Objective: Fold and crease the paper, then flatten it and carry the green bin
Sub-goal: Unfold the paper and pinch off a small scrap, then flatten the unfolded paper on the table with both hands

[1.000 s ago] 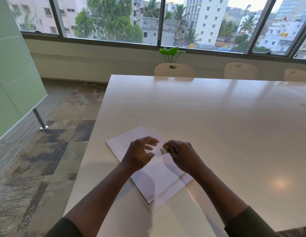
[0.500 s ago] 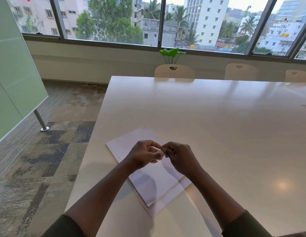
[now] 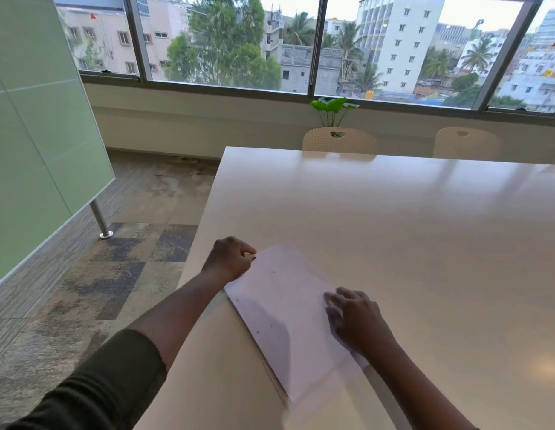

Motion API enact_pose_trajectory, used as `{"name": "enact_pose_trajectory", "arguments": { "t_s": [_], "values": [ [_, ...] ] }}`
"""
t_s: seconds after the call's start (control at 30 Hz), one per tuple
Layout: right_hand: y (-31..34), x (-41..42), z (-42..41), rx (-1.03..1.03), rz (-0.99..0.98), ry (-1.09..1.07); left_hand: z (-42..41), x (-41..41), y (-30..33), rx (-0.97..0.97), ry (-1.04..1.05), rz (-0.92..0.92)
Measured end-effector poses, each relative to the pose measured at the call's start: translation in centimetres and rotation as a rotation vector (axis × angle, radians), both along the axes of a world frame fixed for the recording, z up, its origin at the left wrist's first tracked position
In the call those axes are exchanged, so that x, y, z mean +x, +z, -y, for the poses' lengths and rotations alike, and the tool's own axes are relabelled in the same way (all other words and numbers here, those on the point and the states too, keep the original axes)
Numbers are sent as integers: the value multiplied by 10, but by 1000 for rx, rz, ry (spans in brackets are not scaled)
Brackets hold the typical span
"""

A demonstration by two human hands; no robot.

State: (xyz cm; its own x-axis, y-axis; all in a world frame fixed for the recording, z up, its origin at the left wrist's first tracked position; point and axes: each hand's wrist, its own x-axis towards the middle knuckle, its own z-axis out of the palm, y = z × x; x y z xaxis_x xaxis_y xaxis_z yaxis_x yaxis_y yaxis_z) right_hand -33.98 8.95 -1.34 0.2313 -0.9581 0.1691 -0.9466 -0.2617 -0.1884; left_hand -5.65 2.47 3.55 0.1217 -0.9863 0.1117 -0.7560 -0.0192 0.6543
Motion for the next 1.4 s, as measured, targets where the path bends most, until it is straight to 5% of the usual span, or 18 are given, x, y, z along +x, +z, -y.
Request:
{"name": "enact_pose_trajectory", "arguments": {
  "t_s": [0.3,0.67,0.9,1.13,1.4],
  "values": [
    [-7,12,-40,-68,-54,-96,33,40,-17,-69,161,-14],
    [-17,43,-77,-174,-11,-224,65,57,-38,-133,104,22],
    [1,37,-66,17,34,-229,52,58,-38,-77,84,47],
    [22,25,-16,117,236,-234,-19,10,-10,201,239,-48],
    [30,42,15,217,206,-191,-73,-32,-1,365,264,-103]
  ]
}}
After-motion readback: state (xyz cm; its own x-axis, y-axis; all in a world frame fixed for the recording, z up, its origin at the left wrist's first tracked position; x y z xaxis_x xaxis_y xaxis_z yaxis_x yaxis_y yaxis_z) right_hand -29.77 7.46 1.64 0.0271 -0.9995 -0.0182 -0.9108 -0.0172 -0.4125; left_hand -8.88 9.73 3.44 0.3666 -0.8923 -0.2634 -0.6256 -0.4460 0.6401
